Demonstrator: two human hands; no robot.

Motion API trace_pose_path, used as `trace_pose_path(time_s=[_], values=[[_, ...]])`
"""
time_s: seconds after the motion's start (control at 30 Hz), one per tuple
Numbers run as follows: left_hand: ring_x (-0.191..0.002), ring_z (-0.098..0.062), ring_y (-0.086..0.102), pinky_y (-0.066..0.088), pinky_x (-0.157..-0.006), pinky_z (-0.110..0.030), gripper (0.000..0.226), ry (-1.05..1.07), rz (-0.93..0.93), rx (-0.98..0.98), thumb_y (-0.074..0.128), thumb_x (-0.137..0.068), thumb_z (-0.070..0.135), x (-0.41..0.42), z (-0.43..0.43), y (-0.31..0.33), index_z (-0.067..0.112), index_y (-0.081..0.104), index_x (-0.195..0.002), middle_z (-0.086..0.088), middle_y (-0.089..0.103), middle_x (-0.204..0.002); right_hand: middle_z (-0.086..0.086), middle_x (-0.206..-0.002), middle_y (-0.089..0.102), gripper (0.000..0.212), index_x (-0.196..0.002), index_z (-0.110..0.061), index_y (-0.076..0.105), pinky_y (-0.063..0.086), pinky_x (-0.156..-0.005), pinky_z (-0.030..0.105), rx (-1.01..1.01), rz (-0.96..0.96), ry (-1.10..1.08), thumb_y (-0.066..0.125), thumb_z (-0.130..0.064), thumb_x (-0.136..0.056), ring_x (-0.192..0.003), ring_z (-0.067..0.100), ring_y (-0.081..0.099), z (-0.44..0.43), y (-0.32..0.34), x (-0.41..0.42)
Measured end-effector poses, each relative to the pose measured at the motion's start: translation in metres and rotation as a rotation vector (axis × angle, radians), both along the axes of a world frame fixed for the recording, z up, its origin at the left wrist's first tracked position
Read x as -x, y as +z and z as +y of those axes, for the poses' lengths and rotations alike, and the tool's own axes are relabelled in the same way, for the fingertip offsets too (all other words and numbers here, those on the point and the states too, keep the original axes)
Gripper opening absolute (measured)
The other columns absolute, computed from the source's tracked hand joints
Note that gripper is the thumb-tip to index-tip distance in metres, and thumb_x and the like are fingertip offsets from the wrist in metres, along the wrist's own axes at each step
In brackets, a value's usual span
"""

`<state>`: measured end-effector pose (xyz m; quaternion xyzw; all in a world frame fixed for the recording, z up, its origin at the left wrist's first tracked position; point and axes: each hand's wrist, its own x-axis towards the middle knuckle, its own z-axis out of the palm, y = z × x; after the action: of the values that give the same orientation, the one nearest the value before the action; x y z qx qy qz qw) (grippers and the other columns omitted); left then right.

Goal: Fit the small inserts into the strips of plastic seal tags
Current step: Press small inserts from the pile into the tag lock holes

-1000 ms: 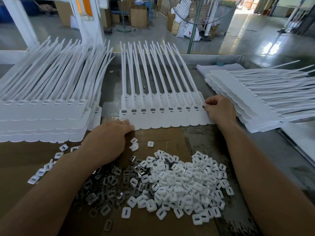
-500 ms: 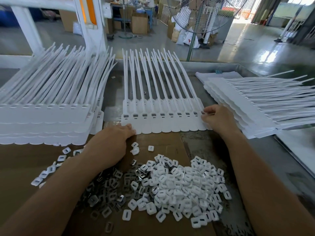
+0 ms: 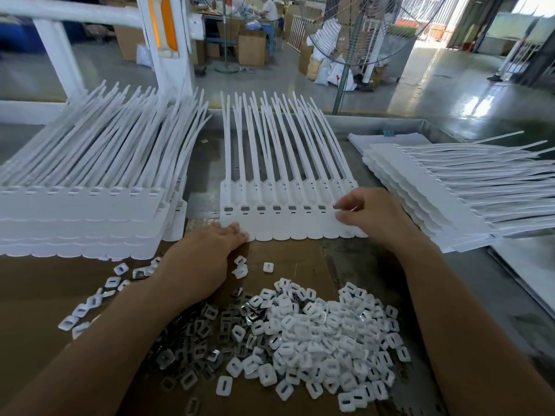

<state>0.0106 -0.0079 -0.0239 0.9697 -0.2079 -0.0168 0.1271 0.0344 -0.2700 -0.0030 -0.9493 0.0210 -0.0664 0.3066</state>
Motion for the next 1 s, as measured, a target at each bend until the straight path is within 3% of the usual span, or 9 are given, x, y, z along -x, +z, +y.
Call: trace_pose_path(time_s=[0.1, 0.27, 0.43, 0.63, 0.87, 1.0], values=[[-0.138, -0.01, 0.016, 0.012, -0.11, -0.026, 0.056, 0.011, 0.003, 0.005, 0.031, -0.091, 0.003, 0.001, 0.0, 0.0, 0.031, 0.029, -0.141, 0.01, 0.019, -0.151, -0.019, -0.072, 0.064, 0.011, -0.076, -0.032, 0.065, 0.041, -0.065, 0.01, -0.004, 0.205, 0.355, 0.071, -0.022, -0.078, -0.068, -0.009, 0.059, 0.025, 0.018, 0.017], [-0.138, -0.009, 0.015, 0.012, -0.111, -0.027, 0.057, 0.016, 0.008, 0.007, 0.031, -0.091, 0.004, 0.0, -0.001, 0.0, 0.031, 0.028, -0.141, 0.011, 0.019, -0.151, -0.02, -0.075, 0.064, 0.012, -0.076, -0.031, 0.064, 0.046, -0.069, 0.013, 0.175, 0.507, 0.629, 0.075, -0.025, -0.074, -0.068, -0.011, 0.056, 0.05, 0.028, 0.035], [-0.138, -0.008, 0.016, 0.013, -0.11, -0.026, 0.056, 0.02, 0.001, -0.013, 0.031, -0.092, 0.004, -0.001, -0.002, 0.0, 0.032, 0.027, -0.141, 0.012, 0.018, -0.151, -0.021, -0.072, 0.058, 0.018, -0.07, -0.033, 0.061, 0.043, -0.063, 0.012, 0.324, 0.523, 0.628, 0.077, -0.025, -0.073, -0.068, -0.007, 0.053, 0.057, 0.026, 0.037], [-0.138, -0.009, 0.016, 0.014, -0.11, -0.027, 0.055, 0.019, 0.003, -0.011, 0.031, -0.093, 0.006, 0.002, 0.0, -0.001, 0.032, 0.027, -0.141, 0.012, 0.018, -0.151, -0.018, -0.073, 0.055, 0.019, -0.069, -0.033, 0.056, 0.036, -0.058, 0.013, 0.337, 0.539, 0.626, 0.072, -0.028, -0.078, -0.067, -0.004, 0.051, 0.057, 0.023, 0.038], [-0.138, -0.009, 0.015, 0.013, -0.111, -0.028, 0.058, 0.023, 0.014, -0.007, 0.032, -0.091, 0.003, 0.002, 0.0, -0.001, 0.032, 0.027, -0.141, 0.011, 0.017, -0.151, -0.007, -0.079, 0.066, 0.017, -0.078, -0.02, 0.048, 0.046, -0.059, 0.018, 0.067, 0.524, 0.555, 0.053, -0.014, -0.092, -0.07, 0.002, 0.066, 0.052, 0.019, 0.033], [-0.139, -0.009, 0.013, 0.011, -0.112, -0.028, 0.059, 0.018, 0.03, -0.011, 0.032, -0.091, 0.002, 0.003, 0.002, -0.002, 0.031, 0.026, -0.141, 0.011, 0.017, -0.151, -0.005, -0.071, 0.066, 0.013, -0.078, -0.017, 0.052, 0.045, -0.058, 0.017, -0.036, 0.441, 0.479, 0.06, -0.013, -0.087, -0.068, 0.003, 0.066, 0.05, 0.015, 0.028]])
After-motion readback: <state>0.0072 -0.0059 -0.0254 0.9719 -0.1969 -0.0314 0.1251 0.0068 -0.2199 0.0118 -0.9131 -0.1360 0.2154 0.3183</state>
